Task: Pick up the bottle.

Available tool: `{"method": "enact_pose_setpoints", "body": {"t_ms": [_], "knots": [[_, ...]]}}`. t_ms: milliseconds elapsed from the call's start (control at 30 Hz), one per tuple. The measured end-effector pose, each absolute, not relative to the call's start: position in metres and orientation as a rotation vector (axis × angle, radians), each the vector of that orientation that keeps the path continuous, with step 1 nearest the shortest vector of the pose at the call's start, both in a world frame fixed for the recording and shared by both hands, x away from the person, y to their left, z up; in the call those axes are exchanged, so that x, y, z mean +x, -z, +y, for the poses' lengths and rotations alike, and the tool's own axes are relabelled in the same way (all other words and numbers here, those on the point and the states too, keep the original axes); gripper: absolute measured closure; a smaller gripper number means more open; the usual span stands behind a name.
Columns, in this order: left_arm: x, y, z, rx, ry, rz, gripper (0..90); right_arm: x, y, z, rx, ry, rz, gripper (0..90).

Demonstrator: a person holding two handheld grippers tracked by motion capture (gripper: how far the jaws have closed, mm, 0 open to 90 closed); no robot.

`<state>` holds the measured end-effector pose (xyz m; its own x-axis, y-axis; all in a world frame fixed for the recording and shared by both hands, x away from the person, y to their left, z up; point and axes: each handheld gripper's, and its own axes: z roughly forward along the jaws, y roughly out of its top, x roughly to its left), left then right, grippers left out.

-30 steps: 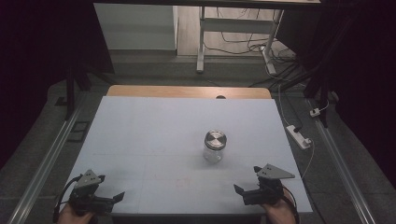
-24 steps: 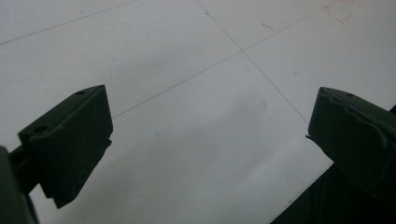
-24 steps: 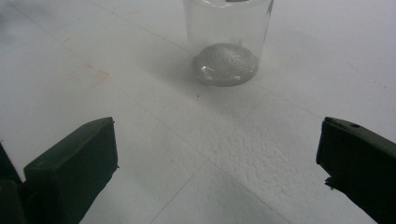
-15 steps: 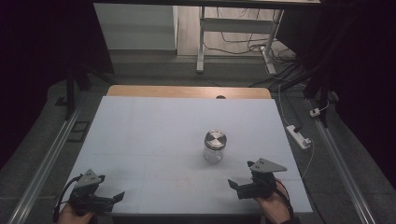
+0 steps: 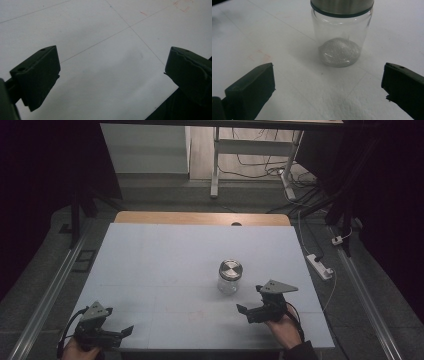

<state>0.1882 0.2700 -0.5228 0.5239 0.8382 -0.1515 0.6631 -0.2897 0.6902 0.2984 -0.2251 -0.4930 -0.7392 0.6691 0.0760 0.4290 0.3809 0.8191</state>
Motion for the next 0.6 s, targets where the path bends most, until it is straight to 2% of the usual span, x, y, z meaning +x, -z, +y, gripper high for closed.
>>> {"method": "enact_pose_setpoints", "body": {"t_ms": [600], "knots": [[0.189,0.523,0.271,2.042,-0.305,1.216,0.8,0.336,0.497,-0.194,0.960,-1.170,2.420,0.0]]}}
